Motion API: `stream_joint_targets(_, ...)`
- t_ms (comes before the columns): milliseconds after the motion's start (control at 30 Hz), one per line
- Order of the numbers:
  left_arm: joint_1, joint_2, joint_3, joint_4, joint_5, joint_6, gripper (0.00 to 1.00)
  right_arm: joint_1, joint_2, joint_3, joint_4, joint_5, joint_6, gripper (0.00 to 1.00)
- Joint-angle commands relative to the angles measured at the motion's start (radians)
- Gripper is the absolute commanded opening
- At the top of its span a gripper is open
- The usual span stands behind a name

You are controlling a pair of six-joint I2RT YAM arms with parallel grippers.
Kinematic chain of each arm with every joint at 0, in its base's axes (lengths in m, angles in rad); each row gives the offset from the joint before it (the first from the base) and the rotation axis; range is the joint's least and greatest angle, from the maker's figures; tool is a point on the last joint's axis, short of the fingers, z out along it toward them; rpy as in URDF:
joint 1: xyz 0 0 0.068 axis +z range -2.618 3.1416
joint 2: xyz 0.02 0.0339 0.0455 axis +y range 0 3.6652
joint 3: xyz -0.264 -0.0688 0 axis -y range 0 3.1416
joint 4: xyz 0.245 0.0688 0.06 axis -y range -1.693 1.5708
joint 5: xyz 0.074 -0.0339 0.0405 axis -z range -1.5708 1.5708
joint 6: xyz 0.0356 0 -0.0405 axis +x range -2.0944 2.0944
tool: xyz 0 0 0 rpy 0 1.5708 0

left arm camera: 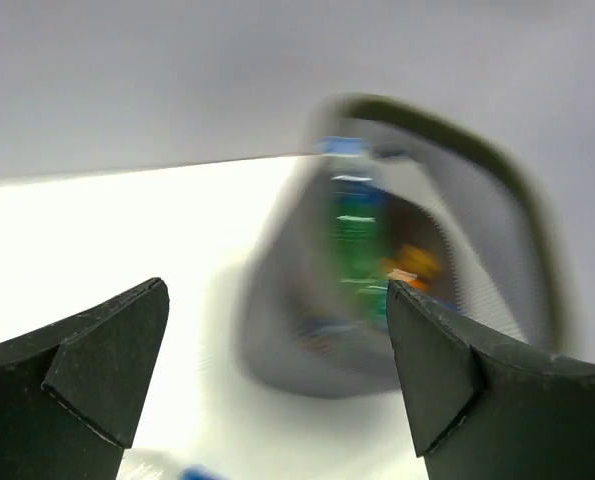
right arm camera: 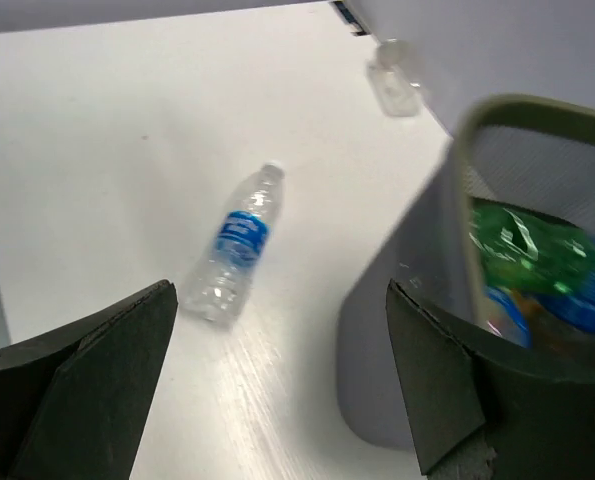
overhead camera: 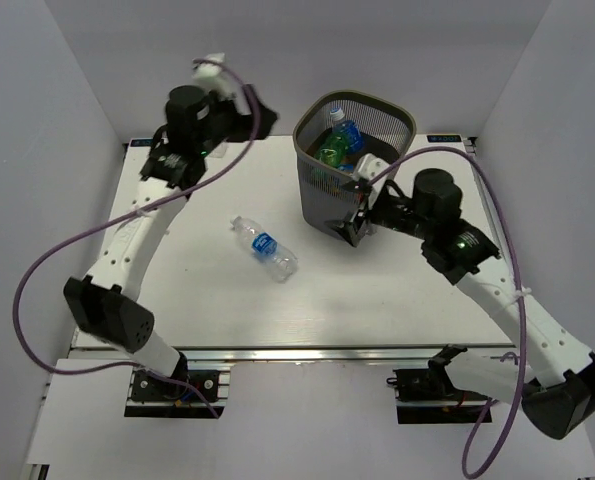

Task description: Put the plastic bottles in the bin

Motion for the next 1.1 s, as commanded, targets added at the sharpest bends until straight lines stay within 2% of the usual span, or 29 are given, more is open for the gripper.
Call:
stream_joint_targets(0, 0.179, -0.096, -0.207, 0.049, -0.102, -0.153, 0.98, 0.110, 0.080, 0.073, -0.047, 0.056, -0.047, 0.89)
stream_joint_targets(67, 0.266, -0.159, -0.382, 0.080, -0.137, -0.223, 0.98, 0.162, 0.165, 0.091, -0.041, 0.088, -0.039, 0.89)
stream_joint_targets(133, 0.325, -0.212, -0.484, 0.091, -0.148, -0.280, 0.98, 0.236, 0.237, 0.116, -0.044, 0.116, -0.039, 0.89)
stream_joint_targets(167, 0.339, -0.226, -0.562, 0.080, -0.215, -0.296, 0.98, 0.256, 0.318, 0.152, -0.055, 0.128, -0.039, 0.89)
stream_joint_targets(267, 0.372, -0.274, -0.670, 0.034, -0.331, -0.340, 0.98, 0.291, 0.498, 0.236, -0.044, 0.168, 0.016, 0.89)
stream_joint_targets(400, 0.374, -0.318, -0.764, 0.054, -0.359, -0.343, 0.98, 0.296, 0.730, 0.376, -0.052, 0.216, 0.061, 0.89)
stream_joint_targets(633, 0.409, -0.337, -0.773, 0.040, -0.395, -0.340, 0.98, 0.310, 1.093, 0.574, -0.001, 0.482, 0.058, 0.89)
stream_joint_targets(767, 0.412, -0.348, -0.775, 0.045, -0.422, -0.340, 0.98, 0.308, 1.183, 0.636, -0.044, 0.461, 0.062, 0.89)
stream_joint_targets(833, 0.414, -0.355, -0.775, 0.046, -0.450, -0.348, 0.98, 0.310, 1.190, 0.634, -0.047, 0.435, 0.071, 0.82)
stream_joint_targets(900, 0.414, -0.364, -0.778, 0.060, -0.455, -0.348, 0.98, 0.308, 1.180, 0.636, -0.066, 0.392, 0.079, 0.67)
stream_joint_targets(967, 0.417, -0.366, -0.769, 0.064, -0.456, -0.343, 0.98, 0.310, 1.122, 0.636, -0.084, 0.356, 0.082, 0.55)
stream_joint_targets(1000, 0.417, -0.366, -0.766, 0.064, -0.459, -0.342, 0.98, 0.310, 1.086, 0.628, -0.086, 0.337, 0.082, 0.45)
stream_joint_targets(1067, 0.420, -0.358, -0.753, 0.060, -0.465, -0.336, 0.98, 0.308, 0.958, 0.581, -0.063, 0.277, 0.073, 0.36)
